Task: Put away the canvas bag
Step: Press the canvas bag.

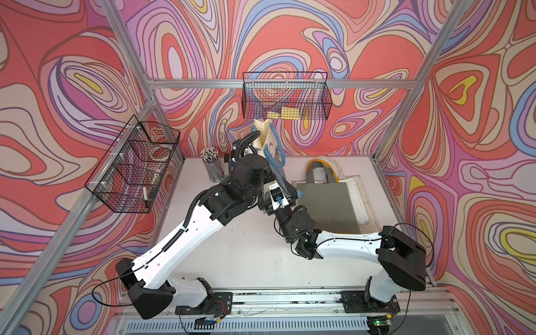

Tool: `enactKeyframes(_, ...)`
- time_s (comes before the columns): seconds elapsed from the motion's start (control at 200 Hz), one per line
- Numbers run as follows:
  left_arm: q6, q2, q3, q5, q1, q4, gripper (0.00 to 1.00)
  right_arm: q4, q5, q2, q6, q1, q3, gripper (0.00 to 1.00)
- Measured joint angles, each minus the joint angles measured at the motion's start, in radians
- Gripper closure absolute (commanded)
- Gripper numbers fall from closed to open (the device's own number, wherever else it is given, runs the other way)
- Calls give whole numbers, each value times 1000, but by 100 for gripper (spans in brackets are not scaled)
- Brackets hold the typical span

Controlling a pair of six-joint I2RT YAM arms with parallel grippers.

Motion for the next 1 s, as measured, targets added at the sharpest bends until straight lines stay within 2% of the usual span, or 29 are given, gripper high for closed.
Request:
enactKeyframes(0.065,3,0,6,0,0,-6,100,-12,19,-2,14,0,-3,16)
enactKeyframes(0.305,19,0,11,3,-5,-11,100,-121,7,-41,79,-2,-32,20)
enactKeyframes(0.581,46,0,26,8,-6,-29,100,-235,-53,-127,178,-39,-93,49)
enactKeyframes(0.691,54,0,31,13,-7,-29,100,-256,-109,-172,209,-55,-120,64)
enactKeyframes(0.791,56,0,43,17,-8,-35,100,-266,-161,-191,207,-61,-132,80)
enactKeyframes(0.921,60,0,54,18,-7,-49,100,-278,-209,-208,192,-64,-137,89)
enactKeyframes(1.002,70,0,60,21,-8,-62,100,-294,-224,-218,183,-64,-138,98)
